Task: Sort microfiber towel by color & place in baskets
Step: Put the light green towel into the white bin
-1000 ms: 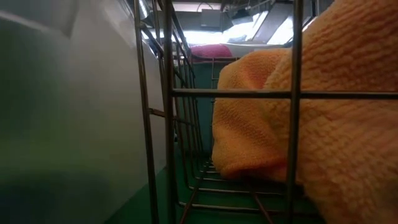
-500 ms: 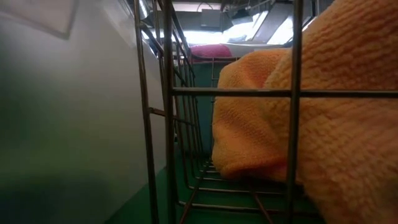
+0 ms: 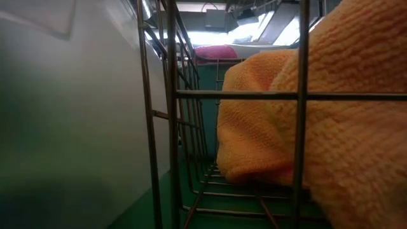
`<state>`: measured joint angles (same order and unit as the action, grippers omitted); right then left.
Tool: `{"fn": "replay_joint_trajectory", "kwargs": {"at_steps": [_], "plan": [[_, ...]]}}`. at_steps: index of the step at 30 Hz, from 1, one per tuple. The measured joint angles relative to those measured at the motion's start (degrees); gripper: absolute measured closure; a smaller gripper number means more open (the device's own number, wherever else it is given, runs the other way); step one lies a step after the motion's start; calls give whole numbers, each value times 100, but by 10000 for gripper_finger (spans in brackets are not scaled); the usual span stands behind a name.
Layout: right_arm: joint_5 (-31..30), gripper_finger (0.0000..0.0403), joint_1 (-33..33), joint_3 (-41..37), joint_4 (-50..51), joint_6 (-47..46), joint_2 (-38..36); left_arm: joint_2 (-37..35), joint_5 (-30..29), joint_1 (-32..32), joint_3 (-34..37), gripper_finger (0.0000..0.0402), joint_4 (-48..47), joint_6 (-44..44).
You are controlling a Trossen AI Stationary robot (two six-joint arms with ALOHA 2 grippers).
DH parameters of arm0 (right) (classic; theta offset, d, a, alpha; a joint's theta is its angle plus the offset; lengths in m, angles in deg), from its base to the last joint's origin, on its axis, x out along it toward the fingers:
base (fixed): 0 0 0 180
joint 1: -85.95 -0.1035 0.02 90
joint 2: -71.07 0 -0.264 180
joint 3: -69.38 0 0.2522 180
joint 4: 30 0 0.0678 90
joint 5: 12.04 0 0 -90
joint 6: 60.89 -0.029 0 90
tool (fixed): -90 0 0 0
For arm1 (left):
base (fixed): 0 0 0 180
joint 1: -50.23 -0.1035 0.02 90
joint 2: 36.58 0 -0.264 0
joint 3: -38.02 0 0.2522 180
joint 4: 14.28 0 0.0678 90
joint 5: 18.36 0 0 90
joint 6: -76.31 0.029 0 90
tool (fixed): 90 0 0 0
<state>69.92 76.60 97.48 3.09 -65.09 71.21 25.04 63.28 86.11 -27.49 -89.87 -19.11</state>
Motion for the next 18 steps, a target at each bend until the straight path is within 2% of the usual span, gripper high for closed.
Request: {"fn": "replay_joint_trajectory", "kwargs": {"at_steps": [5,12,18], "plan": [[-5,214,0,-337,-478,-1,0,76,-15,-239,0,276,-858,-336],[-48,214,0,-988,-1639,20,0,311,-132,-511,0,276,-932,-325],[-111,214,0,-1396,-2246,144,0,641,-199,-679,57,276,-1034,-303]]}}
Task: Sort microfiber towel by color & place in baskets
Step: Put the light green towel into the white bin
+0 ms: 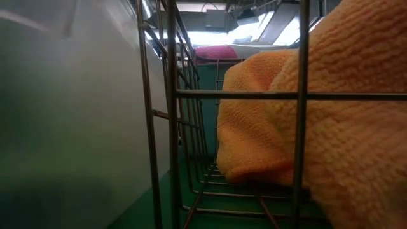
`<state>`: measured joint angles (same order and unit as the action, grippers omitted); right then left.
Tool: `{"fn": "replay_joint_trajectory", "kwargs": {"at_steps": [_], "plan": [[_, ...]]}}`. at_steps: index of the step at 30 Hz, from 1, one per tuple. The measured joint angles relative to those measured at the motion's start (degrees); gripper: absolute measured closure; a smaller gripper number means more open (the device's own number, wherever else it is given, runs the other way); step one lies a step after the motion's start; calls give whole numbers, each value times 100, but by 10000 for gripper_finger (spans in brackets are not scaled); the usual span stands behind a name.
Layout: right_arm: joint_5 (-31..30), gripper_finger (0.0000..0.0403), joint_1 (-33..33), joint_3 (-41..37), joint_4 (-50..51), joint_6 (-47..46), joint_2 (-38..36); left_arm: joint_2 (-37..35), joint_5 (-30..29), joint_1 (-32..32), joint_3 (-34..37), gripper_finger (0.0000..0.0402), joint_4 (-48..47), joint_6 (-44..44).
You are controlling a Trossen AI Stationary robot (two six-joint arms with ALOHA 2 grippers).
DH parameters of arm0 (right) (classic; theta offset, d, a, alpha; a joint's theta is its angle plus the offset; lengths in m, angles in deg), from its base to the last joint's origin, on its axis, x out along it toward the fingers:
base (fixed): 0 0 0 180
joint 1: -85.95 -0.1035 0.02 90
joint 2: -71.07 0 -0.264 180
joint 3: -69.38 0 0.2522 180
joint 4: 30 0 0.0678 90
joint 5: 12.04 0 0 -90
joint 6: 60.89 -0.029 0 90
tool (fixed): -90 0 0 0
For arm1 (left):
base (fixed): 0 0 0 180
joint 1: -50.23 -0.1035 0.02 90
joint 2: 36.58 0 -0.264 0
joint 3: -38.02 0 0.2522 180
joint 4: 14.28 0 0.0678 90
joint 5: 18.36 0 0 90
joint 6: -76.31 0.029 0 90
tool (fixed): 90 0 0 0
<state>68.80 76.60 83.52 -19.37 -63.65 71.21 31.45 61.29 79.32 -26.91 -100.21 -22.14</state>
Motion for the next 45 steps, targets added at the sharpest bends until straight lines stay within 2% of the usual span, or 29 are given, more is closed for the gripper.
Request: {"fn": "replay_joint_trajectory", "kwargs": {"at_steps": [16,22,26,32,38,45], "plan": [[-78,214,0,2,15,19,2,12,610,-38,1986,276,1816,-332],[-73,214,0,4,39,17,6,-12,765,-40,2358,278,2208,-336],[-71,214,0,4,41,15,9,-25,756,-38,2310,304,2207,-310],[-51,214,0,4,46,12,9,-130,848,-32,2040,388,2136,-84],[-55,214,0,4,37,9,9,-257,825,-32,1447,396,1437,18],[-61,214,0,4,32,9,9,-257,607,-27,98,399,67,494]]}}
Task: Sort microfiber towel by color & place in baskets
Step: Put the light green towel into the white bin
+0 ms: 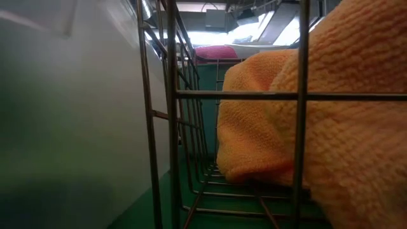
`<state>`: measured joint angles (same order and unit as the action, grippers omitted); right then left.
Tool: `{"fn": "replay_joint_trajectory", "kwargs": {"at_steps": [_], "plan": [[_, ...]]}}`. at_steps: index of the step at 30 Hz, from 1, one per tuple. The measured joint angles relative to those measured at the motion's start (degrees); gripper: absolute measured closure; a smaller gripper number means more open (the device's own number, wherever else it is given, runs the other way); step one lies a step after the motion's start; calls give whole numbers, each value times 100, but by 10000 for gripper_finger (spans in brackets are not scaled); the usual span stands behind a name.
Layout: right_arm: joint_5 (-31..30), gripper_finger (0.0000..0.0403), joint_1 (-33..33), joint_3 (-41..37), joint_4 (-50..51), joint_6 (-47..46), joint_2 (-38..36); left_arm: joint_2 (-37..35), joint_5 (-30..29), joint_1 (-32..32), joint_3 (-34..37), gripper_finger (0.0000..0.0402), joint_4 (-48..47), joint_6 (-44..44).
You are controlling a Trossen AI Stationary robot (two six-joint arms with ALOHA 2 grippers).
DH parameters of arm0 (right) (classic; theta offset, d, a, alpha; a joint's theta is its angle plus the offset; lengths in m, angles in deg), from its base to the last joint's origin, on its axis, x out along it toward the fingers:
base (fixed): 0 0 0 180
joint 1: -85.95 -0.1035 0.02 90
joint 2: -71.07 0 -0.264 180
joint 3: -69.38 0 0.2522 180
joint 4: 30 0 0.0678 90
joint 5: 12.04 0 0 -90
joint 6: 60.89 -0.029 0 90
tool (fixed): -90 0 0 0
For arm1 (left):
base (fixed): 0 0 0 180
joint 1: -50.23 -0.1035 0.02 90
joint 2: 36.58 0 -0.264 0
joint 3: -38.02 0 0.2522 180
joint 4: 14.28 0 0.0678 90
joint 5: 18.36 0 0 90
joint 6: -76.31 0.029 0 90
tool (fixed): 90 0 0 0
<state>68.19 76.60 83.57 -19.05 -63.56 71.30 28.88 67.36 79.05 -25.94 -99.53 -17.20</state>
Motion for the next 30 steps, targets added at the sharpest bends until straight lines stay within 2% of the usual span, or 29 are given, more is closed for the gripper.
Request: {"fn": "replay_joint_trajectory", "kwargs": {"at_steps": [8,17,26,30], "plan": [[-14,214,0,0,-3,0,2,-2,-268,17,-1606,400,-202,663],[-12,214,0,0,-6,0,1,0,-268,345,-2915,401,-13,724],[-10,214,0,0,-7,0,2,241,-136,1002,-3042,401,2327,1116],[-10,214,0,0,-7,0,0,598,-116,1319,-3042,401,2893,1166]]}}
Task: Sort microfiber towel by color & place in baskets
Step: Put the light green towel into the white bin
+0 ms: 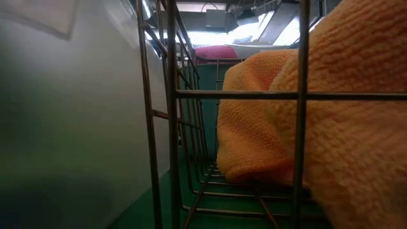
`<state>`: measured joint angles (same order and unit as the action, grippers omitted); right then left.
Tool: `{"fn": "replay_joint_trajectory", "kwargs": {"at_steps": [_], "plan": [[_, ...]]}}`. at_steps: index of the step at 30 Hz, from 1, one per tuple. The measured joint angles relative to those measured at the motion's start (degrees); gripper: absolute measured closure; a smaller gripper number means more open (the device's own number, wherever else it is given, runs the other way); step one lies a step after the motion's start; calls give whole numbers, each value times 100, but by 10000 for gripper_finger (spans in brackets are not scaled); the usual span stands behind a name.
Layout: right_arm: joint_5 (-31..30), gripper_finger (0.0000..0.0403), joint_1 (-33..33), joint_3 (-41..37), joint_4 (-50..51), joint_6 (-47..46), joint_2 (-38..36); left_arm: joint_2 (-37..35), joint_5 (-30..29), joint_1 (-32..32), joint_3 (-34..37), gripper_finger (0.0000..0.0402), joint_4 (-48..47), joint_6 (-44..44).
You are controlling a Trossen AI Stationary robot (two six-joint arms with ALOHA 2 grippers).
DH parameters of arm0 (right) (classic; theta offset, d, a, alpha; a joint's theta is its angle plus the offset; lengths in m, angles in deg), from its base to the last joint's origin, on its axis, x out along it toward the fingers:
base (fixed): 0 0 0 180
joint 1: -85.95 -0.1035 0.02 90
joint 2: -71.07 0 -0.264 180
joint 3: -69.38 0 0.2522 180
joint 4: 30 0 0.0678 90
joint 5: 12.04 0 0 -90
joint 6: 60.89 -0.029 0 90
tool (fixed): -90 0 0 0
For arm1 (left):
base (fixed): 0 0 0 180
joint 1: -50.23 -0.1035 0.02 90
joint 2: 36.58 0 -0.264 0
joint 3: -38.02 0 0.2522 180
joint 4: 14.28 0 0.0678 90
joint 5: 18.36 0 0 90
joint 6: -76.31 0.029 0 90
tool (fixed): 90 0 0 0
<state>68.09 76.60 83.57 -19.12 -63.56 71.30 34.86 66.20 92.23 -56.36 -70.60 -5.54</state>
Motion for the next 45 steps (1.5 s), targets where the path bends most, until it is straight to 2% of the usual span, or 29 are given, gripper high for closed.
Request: {"fn": "replay_joint_trajectory", "kwargs": {"at_steps": [6,9,19,28,37,45], "plan": [[0,214,0,0,0,0,1,633,217,269,0,401,-103,52],[1,214,0,0,-1,0,1,879,341,298,0,401,-245,461],[10,214,0,0,-1,0,0,1397,-249,-8,2,401,-1389,1946],[20,214,-1,0,0,1,1,2003,-299,-86,2,386,-1492,2528],[13,214,0,0,-1,2,0,2518,-172,-58,2,370,-1708,2486],[-4,214,0,0,-2,2,0,2547,377,-264,2,332,-2102,1346]]}}
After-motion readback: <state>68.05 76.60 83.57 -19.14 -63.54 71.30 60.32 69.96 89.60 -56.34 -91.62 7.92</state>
